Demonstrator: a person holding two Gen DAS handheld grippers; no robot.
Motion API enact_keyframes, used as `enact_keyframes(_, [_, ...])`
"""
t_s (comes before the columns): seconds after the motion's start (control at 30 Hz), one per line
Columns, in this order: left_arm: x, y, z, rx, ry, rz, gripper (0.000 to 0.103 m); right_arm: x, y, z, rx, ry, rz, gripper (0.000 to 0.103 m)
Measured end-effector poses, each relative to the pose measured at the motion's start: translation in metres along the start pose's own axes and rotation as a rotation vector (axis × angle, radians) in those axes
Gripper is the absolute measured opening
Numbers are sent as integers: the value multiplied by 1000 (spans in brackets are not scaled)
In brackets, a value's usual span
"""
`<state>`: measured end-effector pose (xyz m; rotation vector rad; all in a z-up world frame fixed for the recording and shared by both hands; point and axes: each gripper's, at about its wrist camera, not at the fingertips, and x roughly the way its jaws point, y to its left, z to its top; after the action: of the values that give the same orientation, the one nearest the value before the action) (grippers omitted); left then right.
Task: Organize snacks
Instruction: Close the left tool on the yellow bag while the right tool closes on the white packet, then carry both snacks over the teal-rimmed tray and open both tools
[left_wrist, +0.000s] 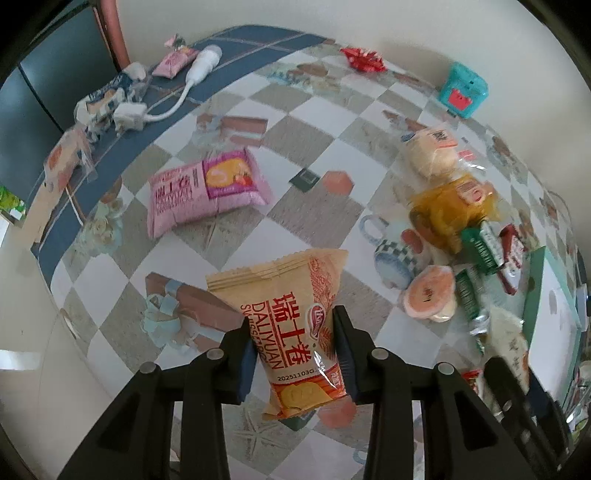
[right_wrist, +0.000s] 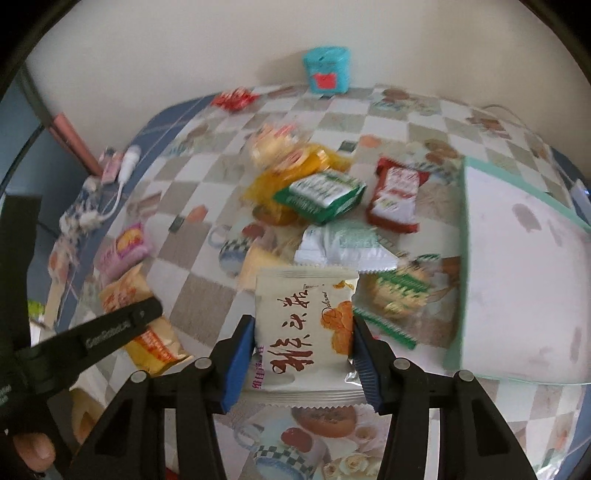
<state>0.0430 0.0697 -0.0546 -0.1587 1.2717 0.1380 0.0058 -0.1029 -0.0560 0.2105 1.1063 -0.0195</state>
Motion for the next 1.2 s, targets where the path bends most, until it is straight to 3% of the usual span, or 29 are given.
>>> enact_keyframes(0.27, [-8, -39, 6, 79, -36, -6, 40, -7, -34, 17, 117, -43, -73, 54])
enact_keyframes(0.63, [-21, -160, 12, 290, -38, -112, 40, -13, -136, 40, 421, -49, -299, 54])
enact_keyframes(0.97, [-10, -266, 3, 445, -24, -220, 40, -11, -230, 30, 641, -37, -403, 55])
enact_keyframes(1.2, [0, -311, 2, 495, -41, -294, 40, -14, -282, 20, 760, -35, -446, 55])
